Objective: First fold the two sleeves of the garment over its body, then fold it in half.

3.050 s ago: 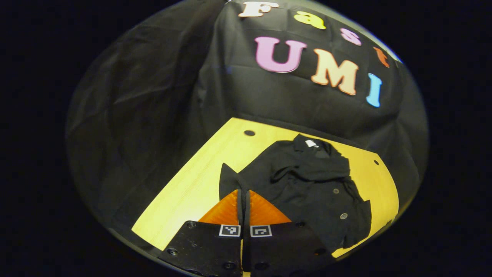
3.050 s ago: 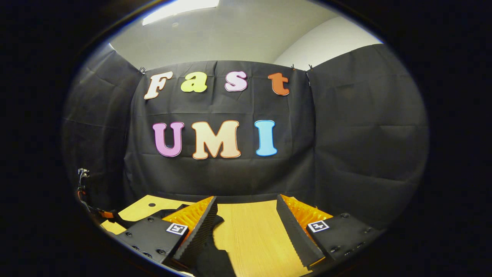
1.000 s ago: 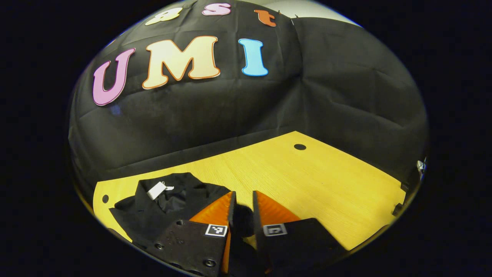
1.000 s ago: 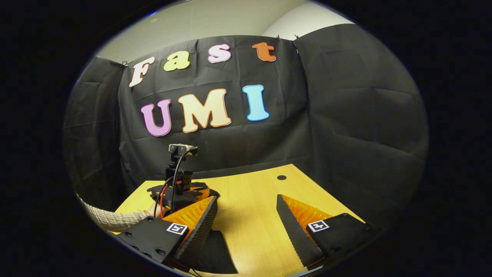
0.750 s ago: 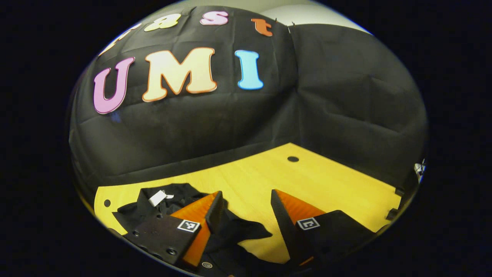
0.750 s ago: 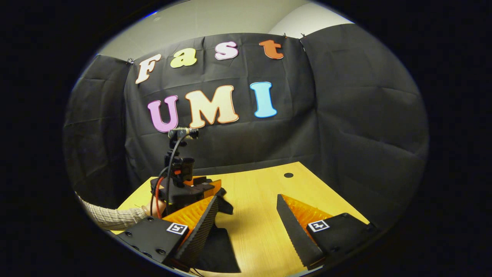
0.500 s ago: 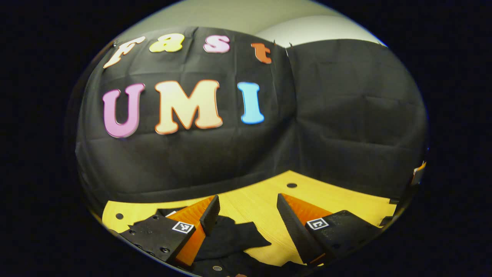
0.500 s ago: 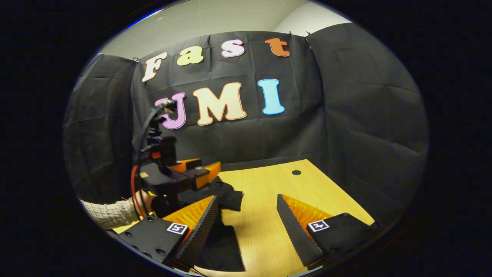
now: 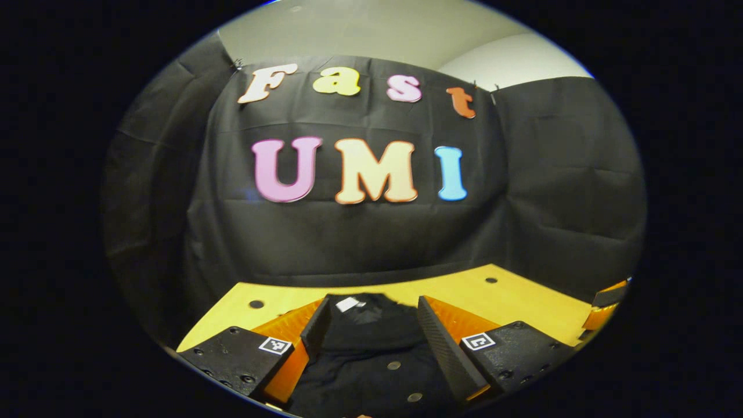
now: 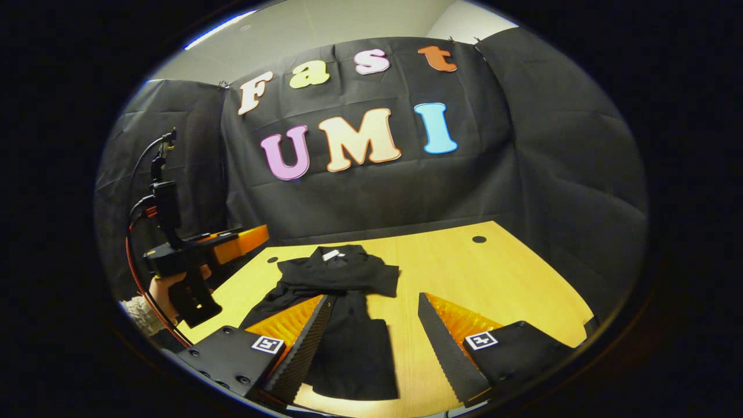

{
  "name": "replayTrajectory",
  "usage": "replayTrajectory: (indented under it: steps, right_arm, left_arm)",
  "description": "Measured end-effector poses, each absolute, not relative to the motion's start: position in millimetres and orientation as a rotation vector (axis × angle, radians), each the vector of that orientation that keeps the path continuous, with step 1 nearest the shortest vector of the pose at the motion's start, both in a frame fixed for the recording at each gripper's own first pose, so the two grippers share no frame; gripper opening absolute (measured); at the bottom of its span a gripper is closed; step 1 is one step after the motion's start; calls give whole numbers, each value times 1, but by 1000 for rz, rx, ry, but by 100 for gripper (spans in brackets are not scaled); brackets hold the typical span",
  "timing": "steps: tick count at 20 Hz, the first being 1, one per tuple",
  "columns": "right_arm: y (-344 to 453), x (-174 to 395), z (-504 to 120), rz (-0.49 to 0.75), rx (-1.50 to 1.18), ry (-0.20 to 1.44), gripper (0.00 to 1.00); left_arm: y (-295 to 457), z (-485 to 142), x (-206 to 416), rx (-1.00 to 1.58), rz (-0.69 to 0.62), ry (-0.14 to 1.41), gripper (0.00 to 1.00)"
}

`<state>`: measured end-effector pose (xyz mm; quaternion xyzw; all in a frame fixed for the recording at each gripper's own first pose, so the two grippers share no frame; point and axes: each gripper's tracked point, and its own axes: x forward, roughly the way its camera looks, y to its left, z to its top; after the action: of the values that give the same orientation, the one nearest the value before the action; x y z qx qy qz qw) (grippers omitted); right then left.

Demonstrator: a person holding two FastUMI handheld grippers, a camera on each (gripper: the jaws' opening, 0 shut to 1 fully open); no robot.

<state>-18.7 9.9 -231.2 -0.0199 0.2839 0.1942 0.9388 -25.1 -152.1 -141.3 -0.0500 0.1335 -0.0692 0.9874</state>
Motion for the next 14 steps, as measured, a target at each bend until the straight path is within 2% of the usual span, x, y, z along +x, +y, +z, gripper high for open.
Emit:
replayTrajectory:
  steps: [4, 5, 8, 14]
  right_arm:
    - [15, -41, -270, 437, -85, 635, 93]
    - [13, -46, -280, 434, -101, 648, 97]
    - [8, -65, -308, 439, -130, 687, 97]
    - [5, -92, -365, 455, -156, 784, 97]
  left_arm:
    - [-103, -185, -91, -83, -46, 389, 91]
    - [-93, -194, -106, -74, -28, 406, 91]
    - [-71, -223, -151, -30, 12, 468, 90]
    - [-70, -279, -217, -94, 59, 606, 91]
